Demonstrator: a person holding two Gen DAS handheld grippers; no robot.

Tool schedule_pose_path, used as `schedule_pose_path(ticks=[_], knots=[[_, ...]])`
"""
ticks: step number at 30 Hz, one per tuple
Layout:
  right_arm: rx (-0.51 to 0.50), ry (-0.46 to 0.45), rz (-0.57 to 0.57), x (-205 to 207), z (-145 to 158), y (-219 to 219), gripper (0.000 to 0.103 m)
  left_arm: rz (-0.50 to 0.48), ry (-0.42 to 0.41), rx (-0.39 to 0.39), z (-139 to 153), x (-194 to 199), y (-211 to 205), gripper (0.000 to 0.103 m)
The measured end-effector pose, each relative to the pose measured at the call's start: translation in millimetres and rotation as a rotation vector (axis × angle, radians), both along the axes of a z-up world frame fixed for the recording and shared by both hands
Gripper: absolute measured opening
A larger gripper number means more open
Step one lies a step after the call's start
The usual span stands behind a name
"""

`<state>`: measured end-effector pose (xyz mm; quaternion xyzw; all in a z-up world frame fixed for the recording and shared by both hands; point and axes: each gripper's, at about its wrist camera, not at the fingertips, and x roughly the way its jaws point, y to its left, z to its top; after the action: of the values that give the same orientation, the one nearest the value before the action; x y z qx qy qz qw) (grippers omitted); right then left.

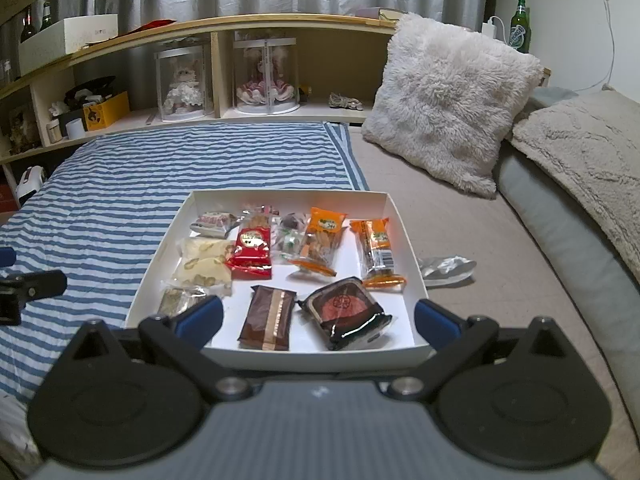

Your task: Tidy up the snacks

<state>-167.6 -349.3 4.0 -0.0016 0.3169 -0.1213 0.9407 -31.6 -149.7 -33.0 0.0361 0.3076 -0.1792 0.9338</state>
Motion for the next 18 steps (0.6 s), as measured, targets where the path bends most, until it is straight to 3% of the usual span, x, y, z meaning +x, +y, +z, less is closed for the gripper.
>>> schedule_pose_path(ticks=[18], knots=[[-0.001, 0.001, -0.009, -1.3, -0.4, 1.5, 0.102, 0.003, 0.001, -0.002, 1.0, -0.1, 1.6, 0.103]])
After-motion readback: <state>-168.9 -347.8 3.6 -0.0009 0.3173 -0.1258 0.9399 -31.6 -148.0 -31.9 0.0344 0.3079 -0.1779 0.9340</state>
